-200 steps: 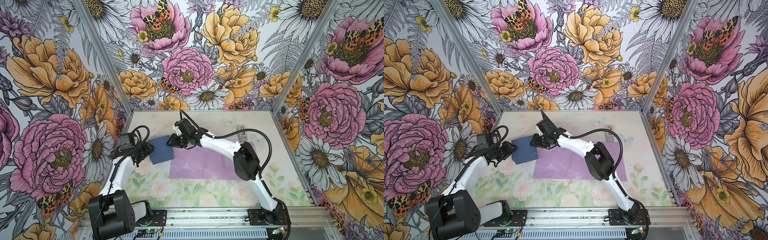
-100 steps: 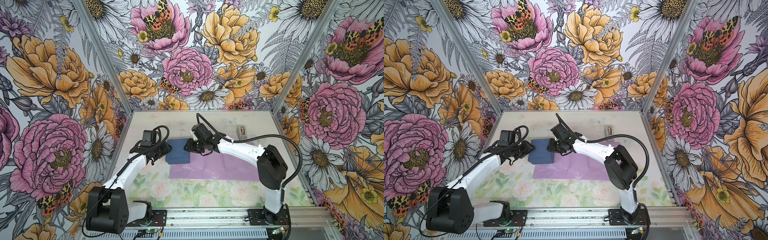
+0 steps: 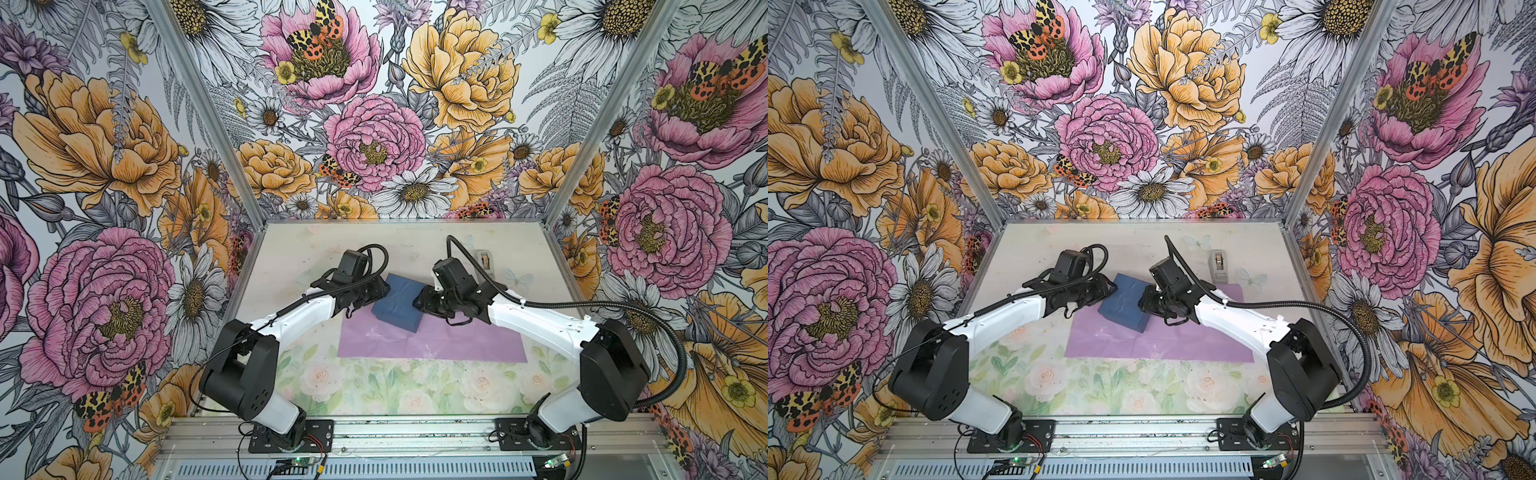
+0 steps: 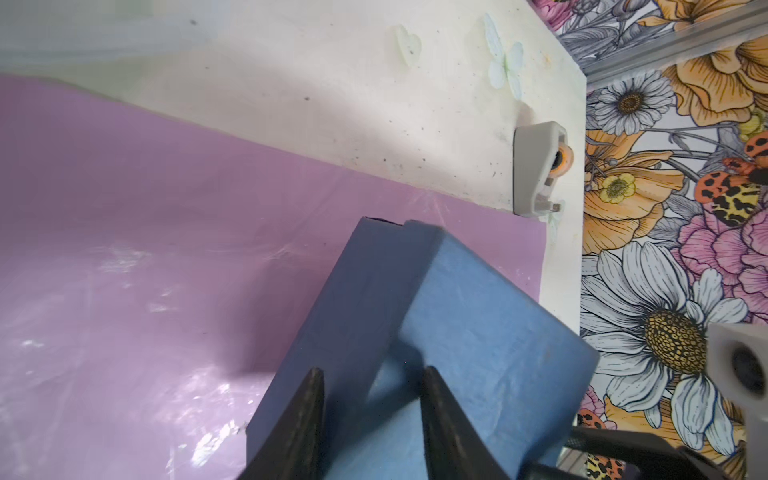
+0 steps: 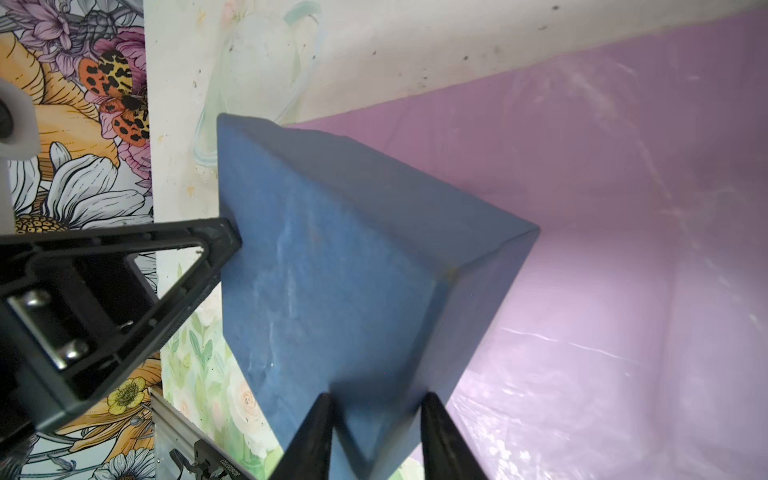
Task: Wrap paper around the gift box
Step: 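Carry the blue box with both grippers onto the lavender paper's center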
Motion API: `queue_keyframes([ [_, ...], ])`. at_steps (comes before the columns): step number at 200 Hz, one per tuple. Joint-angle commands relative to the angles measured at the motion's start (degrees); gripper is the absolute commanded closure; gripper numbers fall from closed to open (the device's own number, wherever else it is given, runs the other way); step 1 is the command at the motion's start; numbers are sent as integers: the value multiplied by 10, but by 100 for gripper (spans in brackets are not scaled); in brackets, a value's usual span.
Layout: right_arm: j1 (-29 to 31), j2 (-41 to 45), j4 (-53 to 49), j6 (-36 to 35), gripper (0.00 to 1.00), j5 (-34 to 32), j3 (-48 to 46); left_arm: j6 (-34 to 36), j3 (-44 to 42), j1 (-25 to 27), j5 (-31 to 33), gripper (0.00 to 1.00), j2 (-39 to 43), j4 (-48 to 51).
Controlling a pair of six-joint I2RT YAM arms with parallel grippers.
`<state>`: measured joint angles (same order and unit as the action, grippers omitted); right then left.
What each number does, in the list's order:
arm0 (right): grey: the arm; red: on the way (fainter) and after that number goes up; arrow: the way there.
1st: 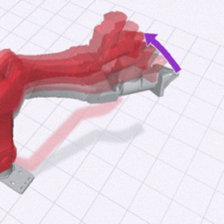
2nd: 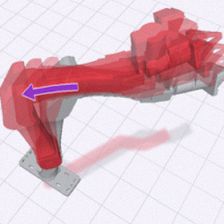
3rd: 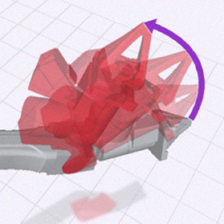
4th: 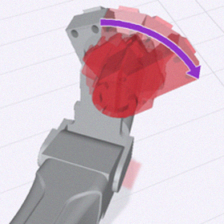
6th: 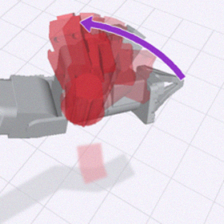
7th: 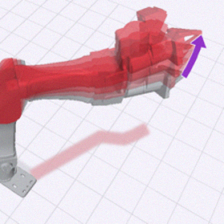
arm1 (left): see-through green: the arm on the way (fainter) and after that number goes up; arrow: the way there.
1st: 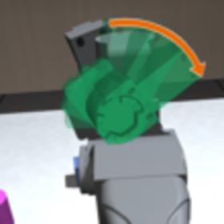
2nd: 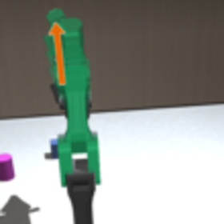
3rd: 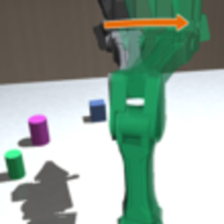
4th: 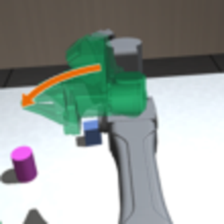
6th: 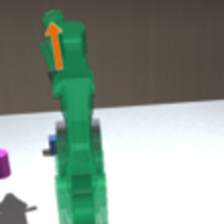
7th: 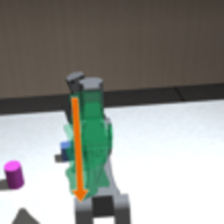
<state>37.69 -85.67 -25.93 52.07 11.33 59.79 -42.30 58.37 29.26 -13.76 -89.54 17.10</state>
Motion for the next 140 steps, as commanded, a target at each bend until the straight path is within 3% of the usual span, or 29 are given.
queue_keyframes([
  [1,-17,38,41,-1,64,17,-27,-30,28,34,-18,60,-24,-54],
  [61,-79,69,27,-34,64,42,-63,-54,49,72,-18,61,-56,-64],
  [140,-108,60,16,-62,64,54,-69,-71,31,85,-14,61,-49,-64],
])
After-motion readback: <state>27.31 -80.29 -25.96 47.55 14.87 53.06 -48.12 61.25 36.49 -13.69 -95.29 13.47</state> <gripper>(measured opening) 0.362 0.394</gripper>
